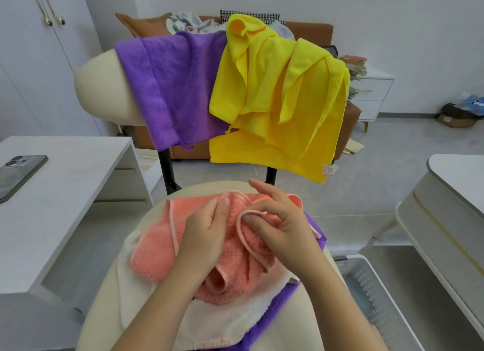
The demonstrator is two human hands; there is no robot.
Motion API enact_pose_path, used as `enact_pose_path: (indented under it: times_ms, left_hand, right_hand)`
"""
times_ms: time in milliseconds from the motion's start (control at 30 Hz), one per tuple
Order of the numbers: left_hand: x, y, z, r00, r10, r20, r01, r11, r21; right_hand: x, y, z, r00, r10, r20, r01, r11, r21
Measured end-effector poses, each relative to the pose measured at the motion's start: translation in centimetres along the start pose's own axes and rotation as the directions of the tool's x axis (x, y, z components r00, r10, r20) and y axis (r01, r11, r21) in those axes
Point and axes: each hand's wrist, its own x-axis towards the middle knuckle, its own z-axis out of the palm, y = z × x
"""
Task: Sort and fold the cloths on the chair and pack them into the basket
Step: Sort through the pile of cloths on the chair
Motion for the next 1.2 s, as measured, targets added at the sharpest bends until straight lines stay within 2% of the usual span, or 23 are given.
enact_pose_path:
  times_ms: [133, 233, 333, 467, 567, 800, 867, 967, 1033, 1133, 1200]
  left_hand:
    - [-0.3, 0.5, -0.1, 0.989, 0.071, 0.127, -0.076, 0.996, 0.039]
    - [-0.6, 0.4, -0.1, 0.989, 0.087, 0.122, -0.095, 0.994, 0.061]
    - [-0.8, 0.4, -0.3, 0.987, 0.14, 0.077, -0.148, 0.984, 0.102]
    - [-0.8, 0.6, -0.2, 0.957, 0.239, 0.163, -0.271, 0.938, 0.216]
    - [-1.0, 0.9, 0.3, 0.963, 0.215, 0.164, -0.253, 0.932, 0.261]
    - [-1.3, 1.6, 1.3, 0.994, 0.106, 0.02, -0.106, 0.933, 0.345]
    - [-1.2, 2.1, 0.9, 0.995, 0.086, -0.059, -0.051, 0.895, 0.444]
    - [-0.6, 2.5, -0.1, 0.956, 0.235, -0.176, -0.082, 0.79, 0.608]
    - [-0.3, 2.6, -0.3, 0.952, 0.269, -0.145, -0.097, 0.717, 0.69]
    - [-1.1, 3.3, 0.4, 0.995, 0.095, 0.001, -0.063, 0.647, 0.76]
    - [-1.6, 3.4, 1.1, 0.998, 0.002, 0.059, -0.048, 0.61, 0.791]
  right_hand:
    - [0.1, -0.3, -0.4, 0.994, 0.094, 0.049, -0.101, 0.979, 0.176]
    - [0.2, -0.2, -0.6, 0.992, 0.125, 0.03, -0.128, 0.973, 0.193]
    - [0.4, 0.1, -0.6, 0.986, 0.152, -0.06, -0.138, 0.971, 0.193]
    - [0.6, 0.2, -0.4, 0.968, 0.139, -0.208, -0.1, 0.977, 0.187]
    - [0.6, 0.2, 0.0, 0.954, 0.127, -0.27, -0.081, 0.981, 0.175]
    - [0.7, 0.4, 0.8, 0.943, 0.054, -0.329, -0.018, 0.994, 0.111]
    - [0.7, 0.3, 0.9, 0.943, -0.002, -0.333, 0.021, 0.998, 0.052]
    - [0.7, 0.1, 0.9, 0.939, -0.087, -0.333, 0.082, 0.996, -0.029]
    - [0.8, -0.1, 1.0, 0.93, -0.123, -0.345, 0.11, 0.992, -0.057]
    - [0.9, -0.3, 1.0, 0.908, -0.15, -0.392, 0.131, 0.989, -0.075]
    - [1.1, -0.4, 0.9, 0.892, -0.17, -0.419, 0.143, 0.985, -0.094]
